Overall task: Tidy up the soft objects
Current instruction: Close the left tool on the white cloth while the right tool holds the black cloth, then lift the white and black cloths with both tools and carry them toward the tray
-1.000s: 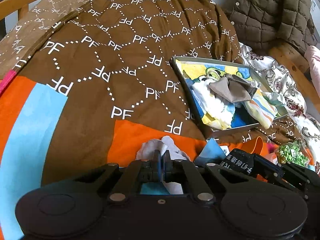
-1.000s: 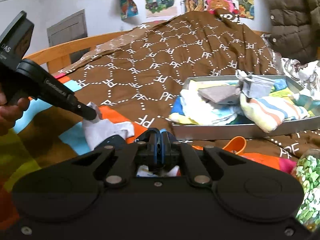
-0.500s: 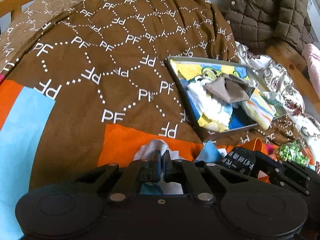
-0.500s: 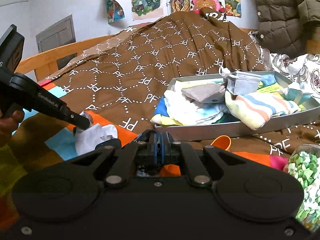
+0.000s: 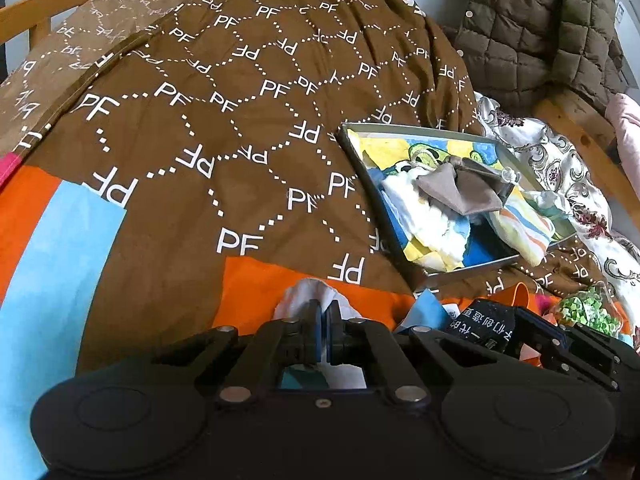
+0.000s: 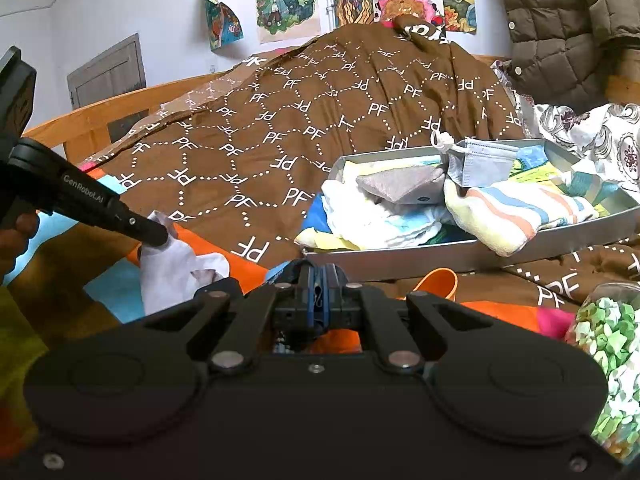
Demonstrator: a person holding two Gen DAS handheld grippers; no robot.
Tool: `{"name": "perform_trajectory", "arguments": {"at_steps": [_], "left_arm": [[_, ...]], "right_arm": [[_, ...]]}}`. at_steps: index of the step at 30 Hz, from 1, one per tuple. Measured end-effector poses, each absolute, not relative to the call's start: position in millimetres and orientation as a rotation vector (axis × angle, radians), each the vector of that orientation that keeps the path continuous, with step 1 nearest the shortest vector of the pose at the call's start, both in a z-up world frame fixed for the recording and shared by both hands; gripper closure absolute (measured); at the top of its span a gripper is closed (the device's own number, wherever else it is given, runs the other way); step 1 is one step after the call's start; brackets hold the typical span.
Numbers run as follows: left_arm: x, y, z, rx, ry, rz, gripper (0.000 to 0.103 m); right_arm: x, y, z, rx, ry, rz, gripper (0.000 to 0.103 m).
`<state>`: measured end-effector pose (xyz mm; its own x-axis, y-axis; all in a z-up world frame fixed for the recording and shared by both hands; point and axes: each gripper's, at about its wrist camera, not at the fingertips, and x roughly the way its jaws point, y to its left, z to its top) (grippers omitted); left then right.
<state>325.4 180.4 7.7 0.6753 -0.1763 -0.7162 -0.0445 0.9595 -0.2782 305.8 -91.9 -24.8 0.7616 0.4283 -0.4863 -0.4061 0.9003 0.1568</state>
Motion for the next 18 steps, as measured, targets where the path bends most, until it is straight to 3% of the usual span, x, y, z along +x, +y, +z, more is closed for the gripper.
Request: {"name": "perform_trajectory", "arguments": {"at_steps": [18], "left_arm": [[328.0,175.6,22.1,-0.271,0.757,-0.100,0.103]], "right_arm": [[304.8,-85.6,-24.6,0.064,0.524,0.426,0.103]]}}
